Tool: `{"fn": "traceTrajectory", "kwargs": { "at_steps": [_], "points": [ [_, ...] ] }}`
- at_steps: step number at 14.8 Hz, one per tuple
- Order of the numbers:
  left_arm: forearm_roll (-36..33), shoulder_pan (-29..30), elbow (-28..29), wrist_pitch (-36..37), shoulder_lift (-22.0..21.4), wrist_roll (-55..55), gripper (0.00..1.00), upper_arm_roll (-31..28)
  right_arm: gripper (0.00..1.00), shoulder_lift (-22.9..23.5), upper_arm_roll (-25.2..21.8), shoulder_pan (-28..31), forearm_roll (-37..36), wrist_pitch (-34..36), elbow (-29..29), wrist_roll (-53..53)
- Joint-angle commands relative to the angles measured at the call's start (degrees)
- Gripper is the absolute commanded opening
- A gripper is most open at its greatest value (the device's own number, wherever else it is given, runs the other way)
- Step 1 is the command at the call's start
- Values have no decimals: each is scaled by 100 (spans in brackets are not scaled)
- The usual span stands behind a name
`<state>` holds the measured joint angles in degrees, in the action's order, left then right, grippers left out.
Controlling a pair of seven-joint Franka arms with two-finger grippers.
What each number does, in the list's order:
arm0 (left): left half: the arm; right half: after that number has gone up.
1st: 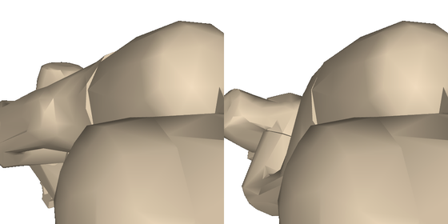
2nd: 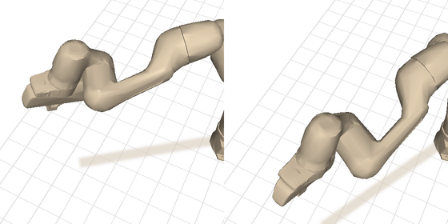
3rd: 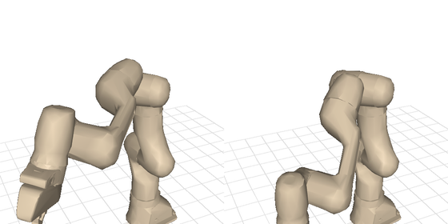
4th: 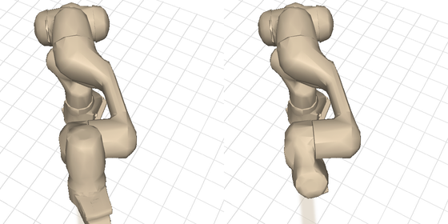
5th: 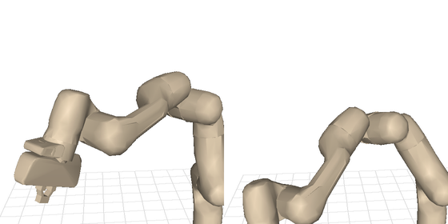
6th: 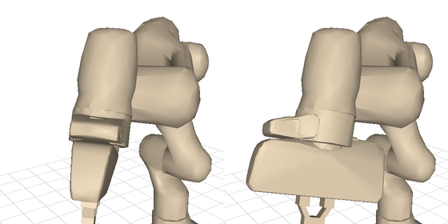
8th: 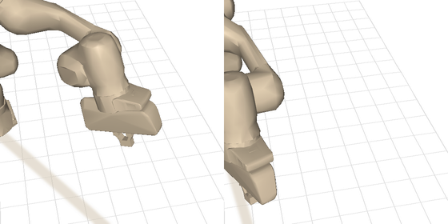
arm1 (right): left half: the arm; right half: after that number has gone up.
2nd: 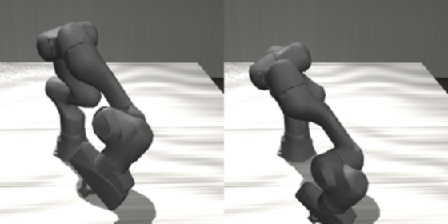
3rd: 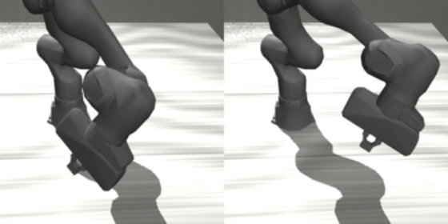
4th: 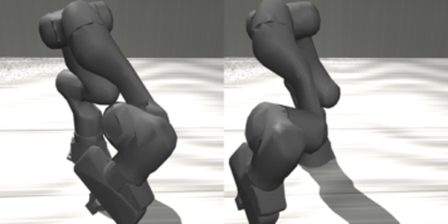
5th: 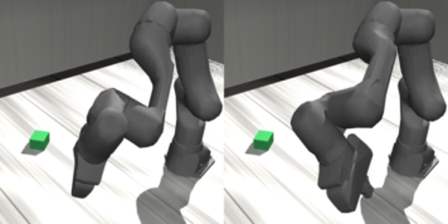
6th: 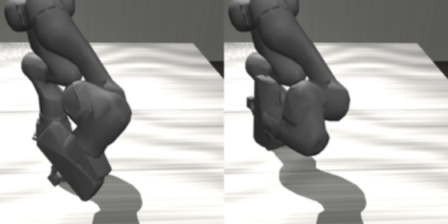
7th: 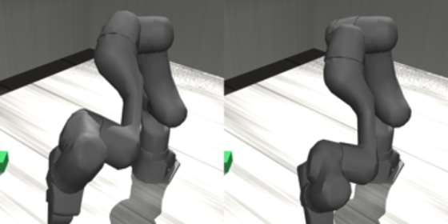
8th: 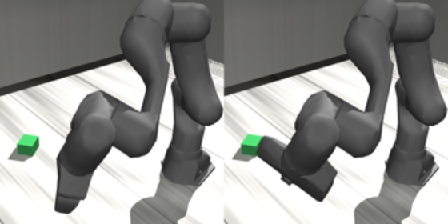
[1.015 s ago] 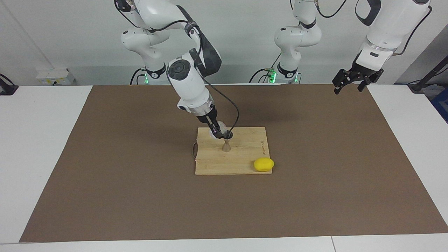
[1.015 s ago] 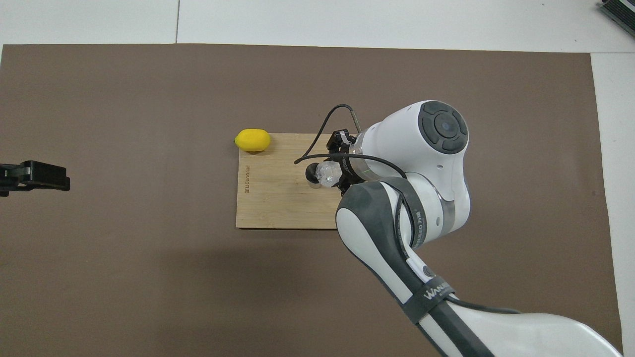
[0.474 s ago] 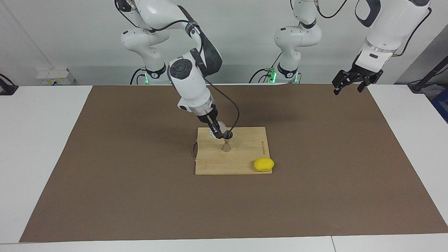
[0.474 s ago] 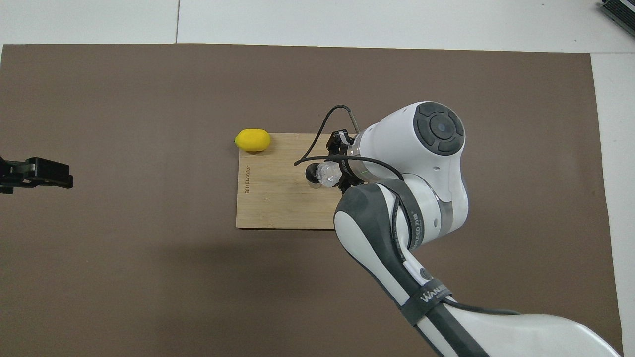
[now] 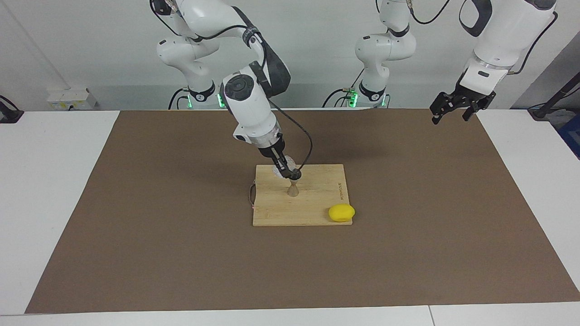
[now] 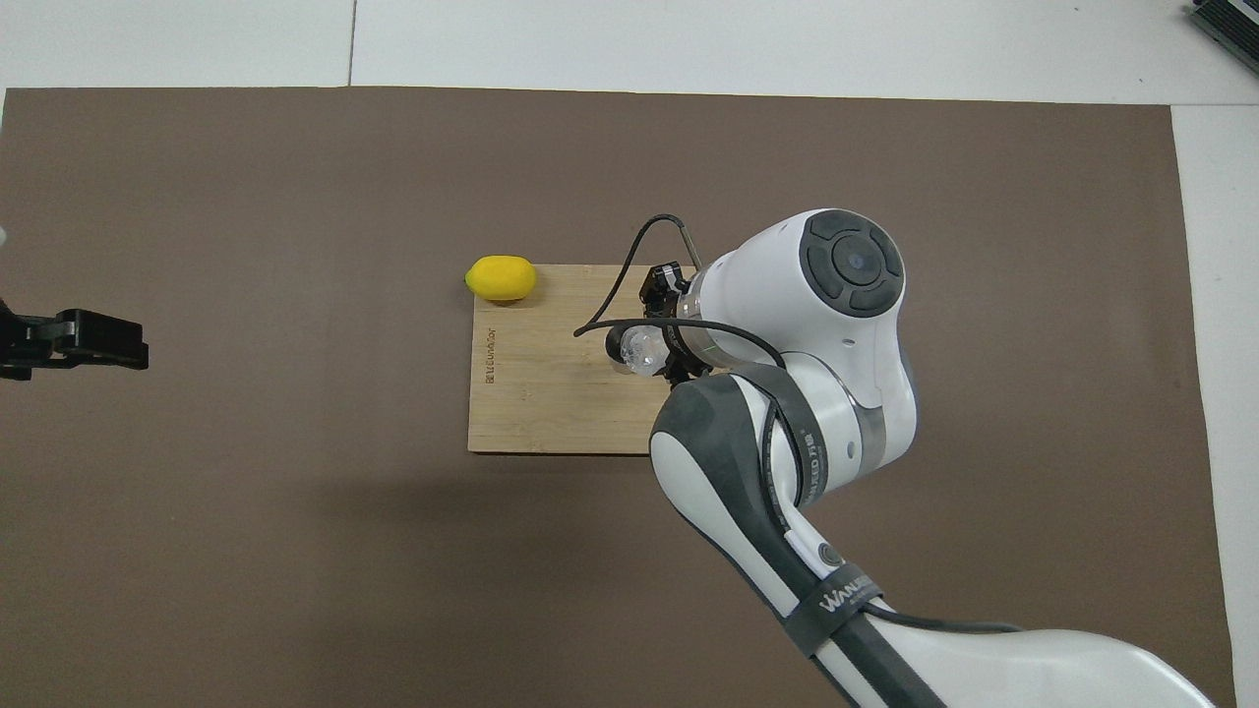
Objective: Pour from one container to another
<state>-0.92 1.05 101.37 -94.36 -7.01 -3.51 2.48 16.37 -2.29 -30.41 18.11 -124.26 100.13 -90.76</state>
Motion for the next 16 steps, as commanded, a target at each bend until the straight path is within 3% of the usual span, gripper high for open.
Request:
{"fn": "traceTrajectory", "kwargs": {
  "at_steps": [1,10,16],
  "points": [
    [-102,-61,102,-257,-2,17,100,-28,0,59,-17,-26,-247,34,-135,-267],
    [-93,-158,-65,-215,156,-1,100,-72,0,68,35,96,-133,77,-213,-267],
    [-75,-272,-153,58,165,-27,100,-81,0,59,36,290,586,183,-222,-197]
  ]
}}
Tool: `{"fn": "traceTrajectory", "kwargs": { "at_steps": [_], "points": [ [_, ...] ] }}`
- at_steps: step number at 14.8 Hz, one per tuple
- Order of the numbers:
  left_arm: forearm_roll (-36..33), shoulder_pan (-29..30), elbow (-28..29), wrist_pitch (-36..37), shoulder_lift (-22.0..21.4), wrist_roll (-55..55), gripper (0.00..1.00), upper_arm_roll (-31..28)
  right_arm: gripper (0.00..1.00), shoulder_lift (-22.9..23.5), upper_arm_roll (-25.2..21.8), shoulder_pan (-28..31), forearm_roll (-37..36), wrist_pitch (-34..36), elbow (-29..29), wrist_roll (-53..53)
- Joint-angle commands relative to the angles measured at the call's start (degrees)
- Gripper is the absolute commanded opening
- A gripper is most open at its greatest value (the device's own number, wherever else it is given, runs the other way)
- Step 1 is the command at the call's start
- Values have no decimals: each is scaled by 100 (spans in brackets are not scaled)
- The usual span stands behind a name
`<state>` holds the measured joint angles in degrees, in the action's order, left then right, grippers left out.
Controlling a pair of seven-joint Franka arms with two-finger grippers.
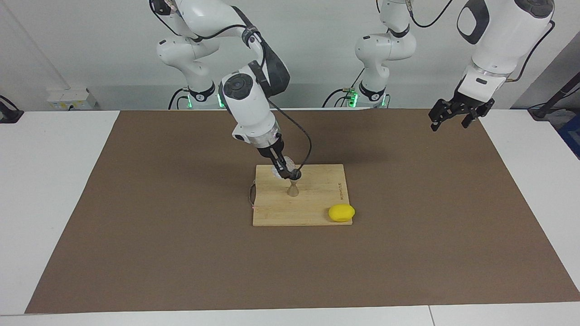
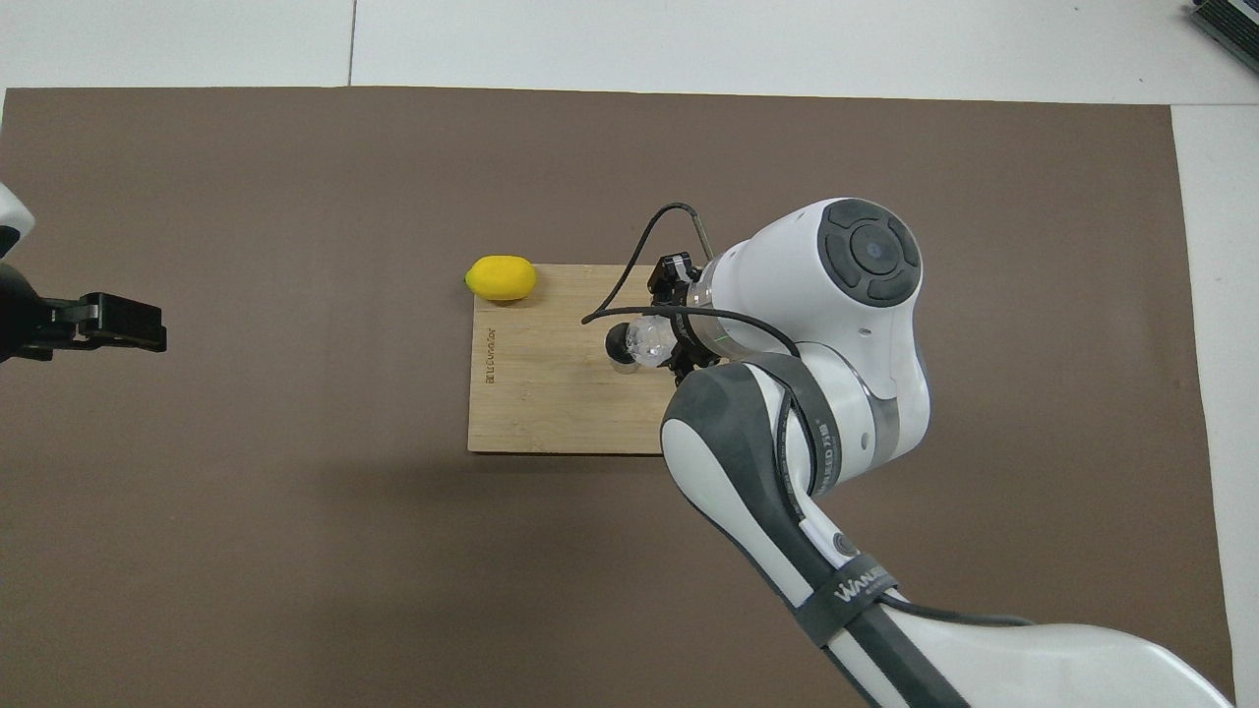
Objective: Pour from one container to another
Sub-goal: 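Carry the glass cup upright back beside the board with the right gripper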
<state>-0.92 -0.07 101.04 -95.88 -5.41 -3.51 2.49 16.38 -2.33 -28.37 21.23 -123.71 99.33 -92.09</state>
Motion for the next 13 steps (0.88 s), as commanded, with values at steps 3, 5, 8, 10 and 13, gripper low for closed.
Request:
{"fn": "traceTrajectory", "kwargs": {
  "at_steps": [3,5,8,10,13],
  "points": [
    [-75,-160,-120,131,-21,-158,100,-65,0,-3,40,305,1004,146,-134,173],
    [-75,-151,-120,96,-21,-159,100,-65,0,-21,40,533,1400,259,-116,366],
    [-75,-142,-102,96,-21,-159,100,-65,0,-65,40,999,2181,496,-116,762],
    [-75,-133,-85,95,-30,-159,100,-65,0,-83,40,1333,2701,637,-81,1034],
    [-75,-133,-85,87,-30,-159,100,-65,0,-153,31,1772,3254,664,68,1061]
  ]
}}
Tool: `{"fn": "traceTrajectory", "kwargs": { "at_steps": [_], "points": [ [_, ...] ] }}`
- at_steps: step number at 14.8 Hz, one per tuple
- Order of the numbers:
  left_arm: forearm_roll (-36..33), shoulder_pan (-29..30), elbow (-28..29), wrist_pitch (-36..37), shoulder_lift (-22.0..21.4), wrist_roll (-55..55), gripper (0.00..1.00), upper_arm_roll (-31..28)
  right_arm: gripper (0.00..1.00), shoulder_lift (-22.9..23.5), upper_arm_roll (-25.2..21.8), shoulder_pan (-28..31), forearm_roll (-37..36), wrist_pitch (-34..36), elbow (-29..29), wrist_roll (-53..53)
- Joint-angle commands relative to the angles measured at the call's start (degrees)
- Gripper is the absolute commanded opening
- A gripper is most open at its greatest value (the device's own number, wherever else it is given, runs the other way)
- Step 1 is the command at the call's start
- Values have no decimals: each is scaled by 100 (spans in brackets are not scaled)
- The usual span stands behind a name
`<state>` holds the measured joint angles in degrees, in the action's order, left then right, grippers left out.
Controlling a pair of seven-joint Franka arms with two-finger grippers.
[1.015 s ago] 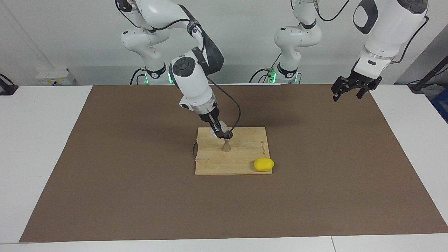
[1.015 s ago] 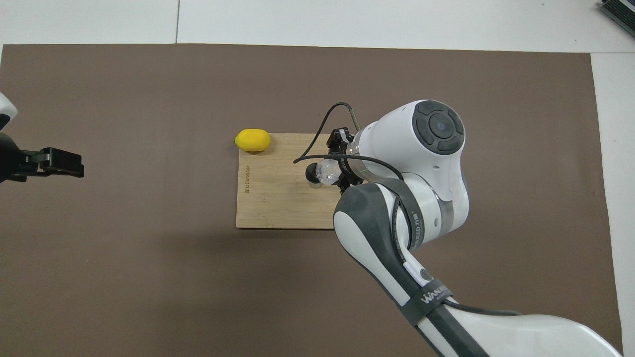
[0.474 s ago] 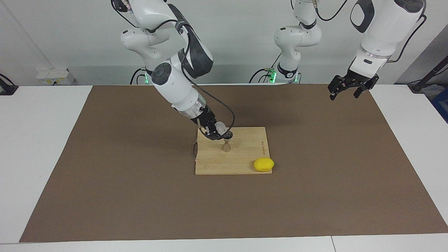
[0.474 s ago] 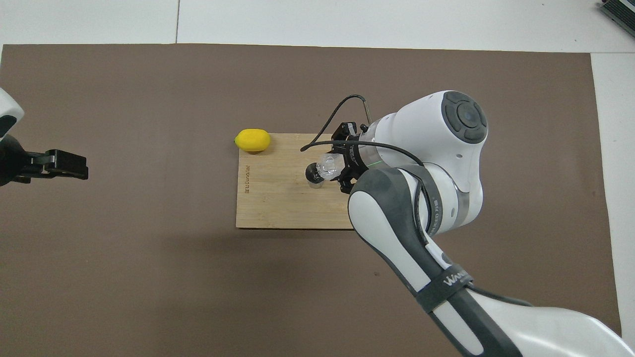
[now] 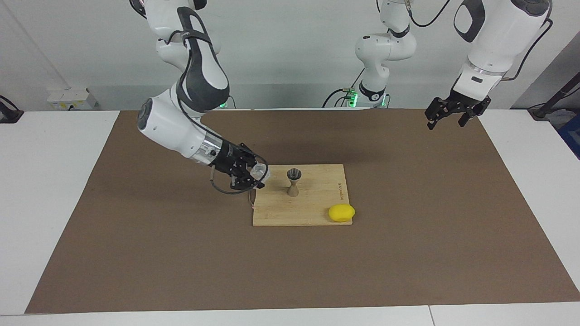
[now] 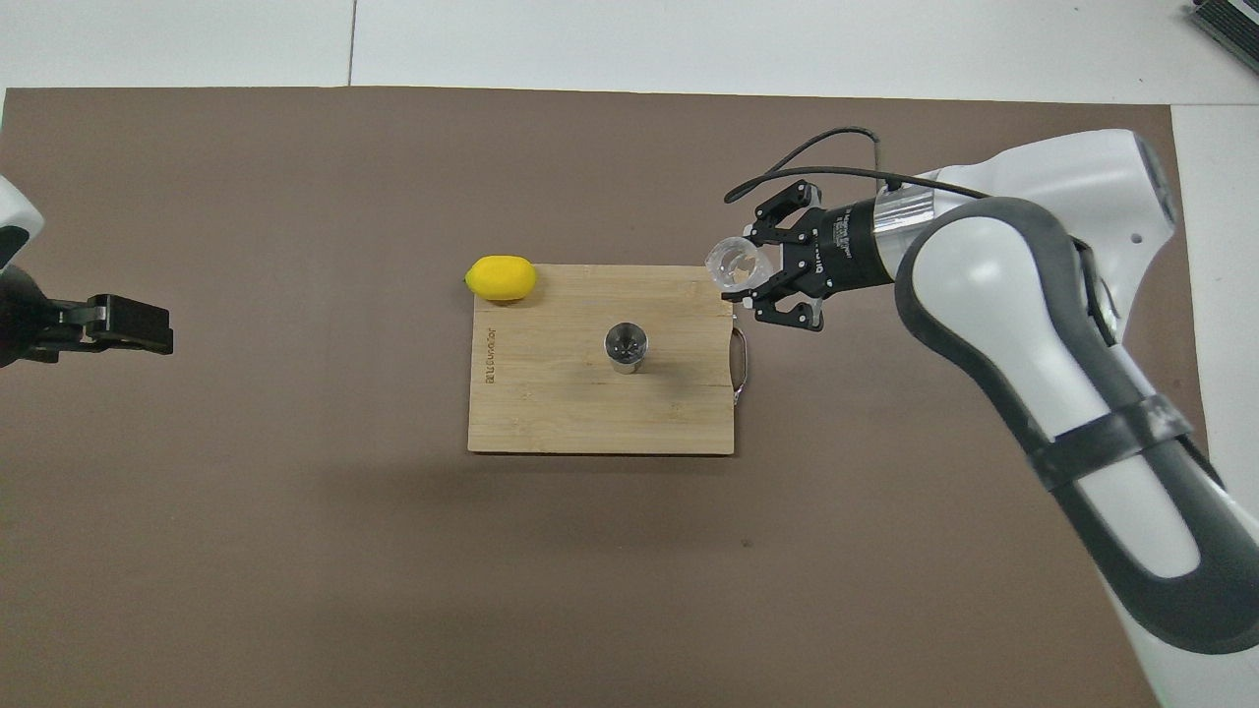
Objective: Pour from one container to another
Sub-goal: 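Carry the glass cup upright back beside the board with the right gripper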
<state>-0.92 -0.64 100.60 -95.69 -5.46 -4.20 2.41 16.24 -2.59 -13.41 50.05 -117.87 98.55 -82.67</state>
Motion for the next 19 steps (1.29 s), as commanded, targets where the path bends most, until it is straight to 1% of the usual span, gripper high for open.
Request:
{"fn": "traceTrajectory", "kwargs": {
  "at_steps": [1,4,5,7,10,12,16,19],
  "points": [
    [-75,-77,-41,86,-25,-90,100,-57,0,-156,57,452,522,63,226,119],
    [-75,-103,-32,86,-25,-98,100,-57,0,-288,57,1014,1005,-42,568,180],
    [-75,-94,-23,86,-25,-98,100,-57,0,-306,57,1164,1085,-43,674,407],
    [-75,-103,-14,86,-25,-98,100,-57,0,-306,57,1402,1331,1,902,1039],
    [-75,-103,-23,95,-25,-90,100,-48,0,-297,57,1674,1946,80,1350,2172],
    [-75,-103,-49,86,-25,-90,100,-48,0,-157,57,1745,2288,281,1457,2596],
    [-75,-94,-67,191,-25,-98,100,-57,0,352,57,1763,2772,782,1571,3448],
    [-75,-59,-84,357,-25,-72,100,-83,0,590,57,1807,2809,836,1589,3547]
  ]
}}
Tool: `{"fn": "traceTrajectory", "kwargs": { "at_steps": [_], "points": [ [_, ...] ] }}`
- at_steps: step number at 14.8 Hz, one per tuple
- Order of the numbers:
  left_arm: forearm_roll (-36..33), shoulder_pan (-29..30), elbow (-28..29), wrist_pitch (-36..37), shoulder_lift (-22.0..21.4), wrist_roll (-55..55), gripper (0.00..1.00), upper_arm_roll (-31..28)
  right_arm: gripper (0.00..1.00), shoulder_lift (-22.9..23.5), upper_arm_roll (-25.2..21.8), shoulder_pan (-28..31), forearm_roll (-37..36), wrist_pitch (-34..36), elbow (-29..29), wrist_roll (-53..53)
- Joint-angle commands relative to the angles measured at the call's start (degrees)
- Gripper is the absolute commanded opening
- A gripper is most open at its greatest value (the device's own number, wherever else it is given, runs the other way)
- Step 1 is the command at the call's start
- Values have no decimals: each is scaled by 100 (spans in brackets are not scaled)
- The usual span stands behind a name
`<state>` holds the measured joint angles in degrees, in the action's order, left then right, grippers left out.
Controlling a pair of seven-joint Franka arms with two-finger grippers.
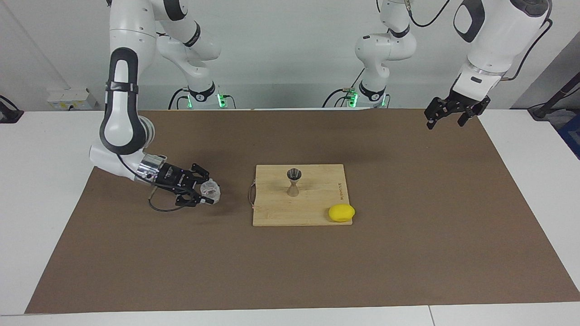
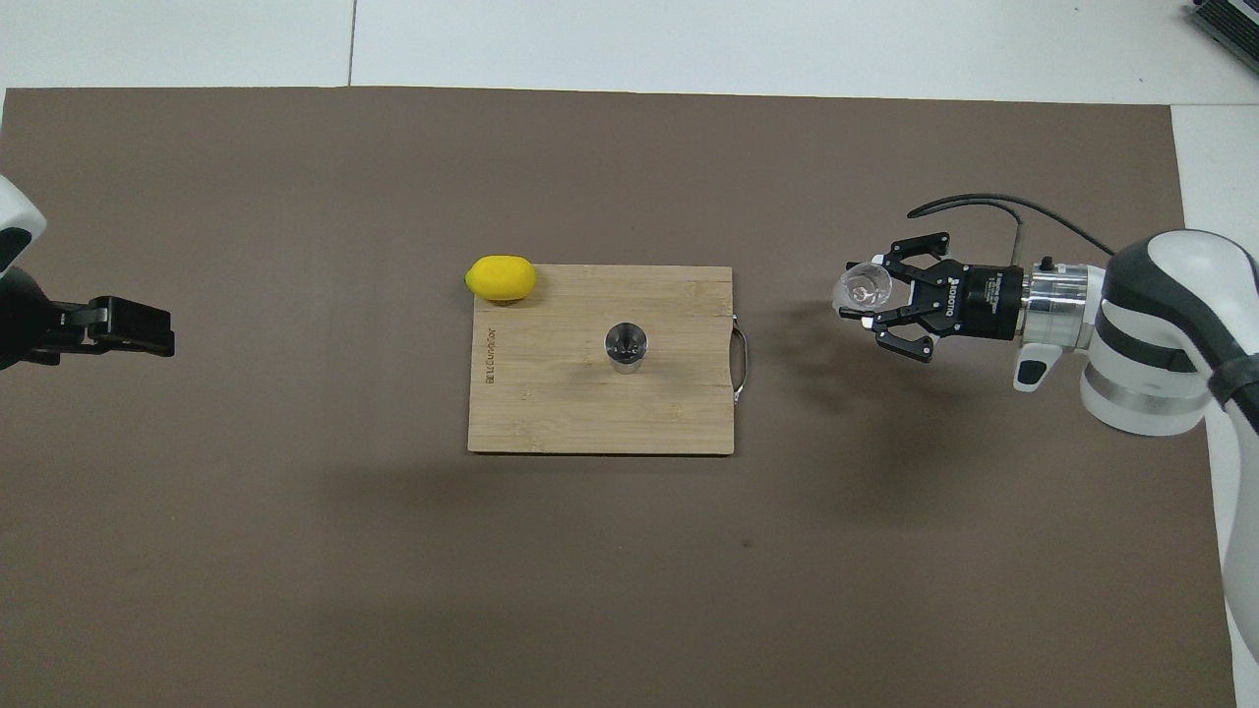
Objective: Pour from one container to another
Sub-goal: 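Carry the glass cup upright back beside the board with the right gripper, then lower the glass cup onto the table and open the right gripper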
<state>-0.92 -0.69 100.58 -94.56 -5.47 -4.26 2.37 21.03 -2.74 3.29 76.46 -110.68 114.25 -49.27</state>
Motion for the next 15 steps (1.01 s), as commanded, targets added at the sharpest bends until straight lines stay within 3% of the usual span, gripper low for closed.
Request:
{"fn": "traceTrajectory", "kwargs": {
  "at_steps": [1,6,15],
  "points": [
    [-75,-46,-144,358,-25,-58,100,-79,0,164,72,198,168,161,27,216],
    [-93,-2,-373,623,-51,4,100,-88,0,270,63,558,168,293,185,550],
    [-93,7,-382,702,-86,13,100,-70,0,472,72,612,352,319,212,805]
  ]
}}
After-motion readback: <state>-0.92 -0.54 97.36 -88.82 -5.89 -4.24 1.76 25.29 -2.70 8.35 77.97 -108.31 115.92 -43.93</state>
